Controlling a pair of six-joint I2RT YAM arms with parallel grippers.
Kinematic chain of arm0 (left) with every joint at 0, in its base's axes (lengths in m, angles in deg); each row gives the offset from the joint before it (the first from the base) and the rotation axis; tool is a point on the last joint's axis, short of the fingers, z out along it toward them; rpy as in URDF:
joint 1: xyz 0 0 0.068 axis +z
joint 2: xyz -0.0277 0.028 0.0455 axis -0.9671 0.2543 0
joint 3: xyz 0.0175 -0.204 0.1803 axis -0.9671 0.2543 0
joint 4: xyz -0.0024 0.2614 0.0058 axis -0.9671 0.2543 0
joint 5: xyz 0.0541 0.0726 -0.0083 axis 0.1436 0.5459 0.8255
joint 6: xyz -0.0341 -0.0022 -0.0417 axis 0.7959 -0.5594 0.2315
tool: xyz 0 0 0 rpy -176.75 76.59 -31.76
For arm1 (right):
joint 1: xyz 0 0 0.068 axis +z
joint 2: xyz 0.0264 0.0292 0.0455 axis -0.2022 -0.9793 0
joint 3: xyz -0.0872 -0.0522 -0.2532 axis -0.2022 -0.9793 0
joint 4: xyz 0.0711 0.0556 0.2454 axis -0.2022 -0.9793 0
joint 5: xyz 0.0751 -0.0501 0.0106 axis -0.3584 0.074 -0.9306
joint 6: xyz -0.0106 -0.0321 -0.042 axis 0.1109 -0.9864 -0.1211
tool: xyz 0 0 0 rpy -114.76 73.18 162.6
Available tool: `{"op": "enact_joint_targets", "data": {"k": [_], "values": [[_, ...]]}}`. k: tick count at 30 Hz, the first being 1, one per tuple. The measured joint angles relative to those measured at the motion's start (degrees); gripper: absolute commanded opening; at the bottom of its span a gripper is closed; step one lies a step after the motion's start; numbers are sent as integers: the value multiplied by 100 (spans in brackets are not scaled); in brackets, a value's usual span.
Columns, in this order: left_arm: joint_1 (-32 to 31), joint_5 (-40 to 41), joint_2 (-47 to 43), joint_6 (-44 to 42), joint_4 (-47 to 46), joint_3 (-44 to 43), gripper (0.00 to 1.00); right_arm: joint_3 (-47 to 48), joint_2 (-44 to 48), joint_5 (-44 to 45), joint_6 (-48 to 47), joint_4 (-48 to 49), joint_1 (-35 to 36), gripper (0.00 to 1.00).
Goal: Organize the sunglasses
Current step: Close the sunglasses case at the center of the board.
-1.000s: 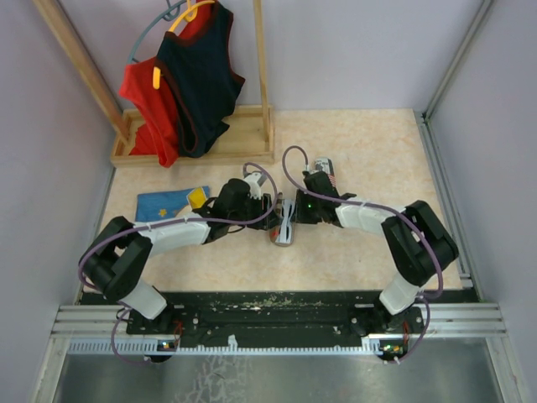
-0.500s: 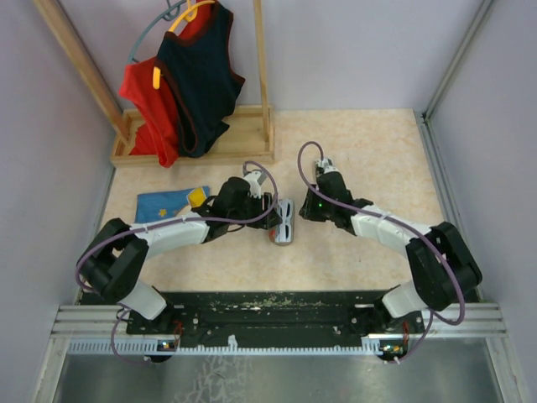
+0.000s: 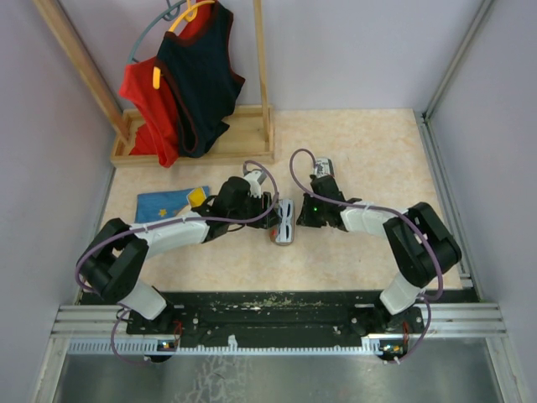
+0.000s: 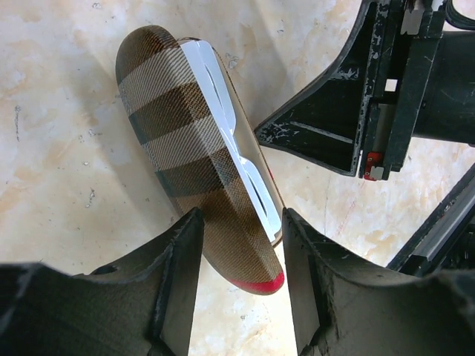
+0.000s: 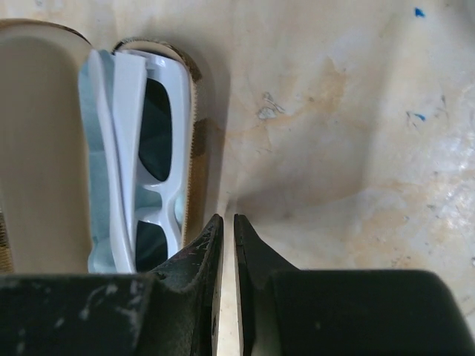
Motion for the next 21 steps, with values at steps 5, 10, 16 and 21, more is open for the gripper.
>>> {"op": "enact_joint_targets", "data": {"k": [5, 10, 16, 21], "values": [[-42, 0, 0, 2, 2, -28, 51, 20, -103, -216, 20, 177, 2, 11], [-129, 4, 7, 2, 4, -107, 49, 20, -133, -258, 20, 234, -2, 11], [-210, 39, 101, 2, 9, -208, 46, 20, -136, -258, 17, 251, -2, 11], [-216, 92, 162, 17, 20, -262, 45, 20, -142, -258, 17, 256, -2, 10]]}}
